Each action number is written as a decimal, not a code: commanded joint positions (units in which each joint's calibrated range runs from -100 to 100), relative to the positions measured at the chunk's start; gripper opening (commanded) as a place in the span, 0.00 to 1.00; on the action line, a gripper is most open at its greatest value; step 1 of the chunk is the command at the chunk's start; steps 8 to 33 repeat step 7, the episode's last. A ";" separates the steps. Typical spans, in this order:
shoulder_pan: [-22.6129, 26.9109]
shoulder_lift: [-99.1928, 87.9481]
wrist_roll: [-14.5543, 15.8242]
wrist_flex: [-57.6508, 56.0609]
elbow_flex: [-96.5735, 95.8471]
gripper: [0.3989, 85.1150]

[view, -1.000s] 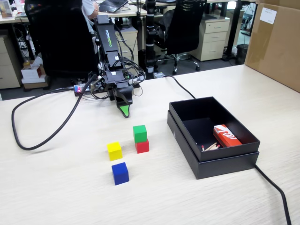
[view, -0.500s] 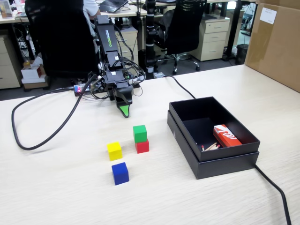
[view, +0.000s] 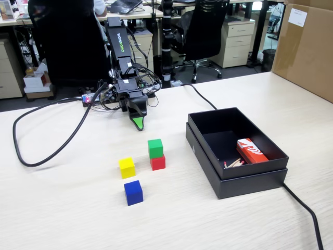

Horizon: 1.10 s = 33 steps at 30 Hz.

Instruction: Put the green cube on top of the red cube

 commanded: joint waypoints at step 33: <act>0.00 0.12 -0.24 -1.52 -0.84 0.57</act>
